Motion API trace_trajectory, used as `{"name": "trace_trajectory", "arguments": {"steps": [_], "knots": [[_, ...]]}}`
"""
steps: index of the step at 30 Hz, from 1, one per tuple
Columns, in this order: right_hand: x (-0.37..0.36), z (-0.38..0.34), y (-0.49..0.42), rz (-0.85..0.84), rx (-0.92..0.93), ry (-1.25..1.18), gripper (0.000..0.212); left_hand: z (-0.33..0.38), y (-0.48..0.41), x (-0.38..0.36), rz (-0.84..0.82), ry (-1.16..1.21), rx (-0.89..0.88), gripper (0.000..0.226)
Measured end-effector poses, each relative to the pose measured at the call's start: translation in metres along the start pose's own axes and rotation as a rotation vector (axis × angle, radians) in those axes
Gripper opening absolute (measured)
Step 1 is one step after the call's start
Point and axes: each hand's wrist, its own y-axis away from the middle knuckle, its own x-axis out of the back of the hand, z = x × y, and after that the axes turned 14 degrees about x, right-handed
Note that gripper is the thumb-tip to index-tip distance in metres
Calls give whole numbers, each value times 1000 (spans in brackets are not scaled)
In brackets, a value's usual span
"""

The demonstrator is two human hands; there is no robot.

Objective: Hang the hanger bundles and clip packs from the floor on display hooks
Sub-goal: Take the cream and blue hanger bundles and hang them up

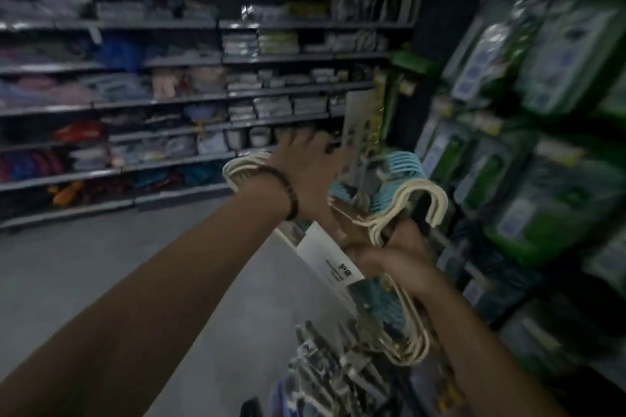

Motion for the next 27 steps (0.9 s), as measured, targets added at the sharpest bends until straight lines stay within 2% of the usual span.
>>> {"name": "trace_trajectory", "arguments": {"steps": [2,4,5,6,7,8,9,10,11,12,14,16,18,19,21,24,27], "knots": [[23,-23,9,151,-8,-60,55,19,13,13,351,187,115,131],[41,-45,18,309,-17,-109,43,42,31,0,632,631,219,106],[50,-55,24,382,-31,-130,40,52,36,-11,690,889,290,99],[57,-65,30,448,-39,-156,42,60,39,-12,642,1136,358,96],[63,-74,36,501,-50,-179,50,66,38,-12,479,1396,390,95],[68,-85,44,539,-57,-192,60,71,34,-10,210,1675,368,87],[72,-95,53,570,-54,-195,67,76,29,-5,-143,1929,301,73],[77,-106,63,595,-48,-171,69,82,24,3,-449,2090,221,63],[79,-114,71,609,-42,-143,66,87,20,9,-630,2120,129,62],[82,-123,83,624,-35,-104,59,97,18,16,-718,2101,49,62],[82,-139,104,648,-41,1,39,120,22,28,-718,2159,-32,48],[79,-155,131,756,3,107,28,145,36,44,-714,2275,-47,38],[79,-173,160,867,19,217,37,173,54,60,-702,2325,-82,32],[82,-183,176,890,-31,330,45,187,64,69,-692,2310,-106,30],[95,-200,208,835,-228,628,61,215,84,87,-666,2279,-140,27],[115,-234,247,713,-560,1107,76,252,110,118,-579,2252,-141,45],[137,-293,267,809,-597,1417,76,287,136,144,-552,2182,-202,49]]}}
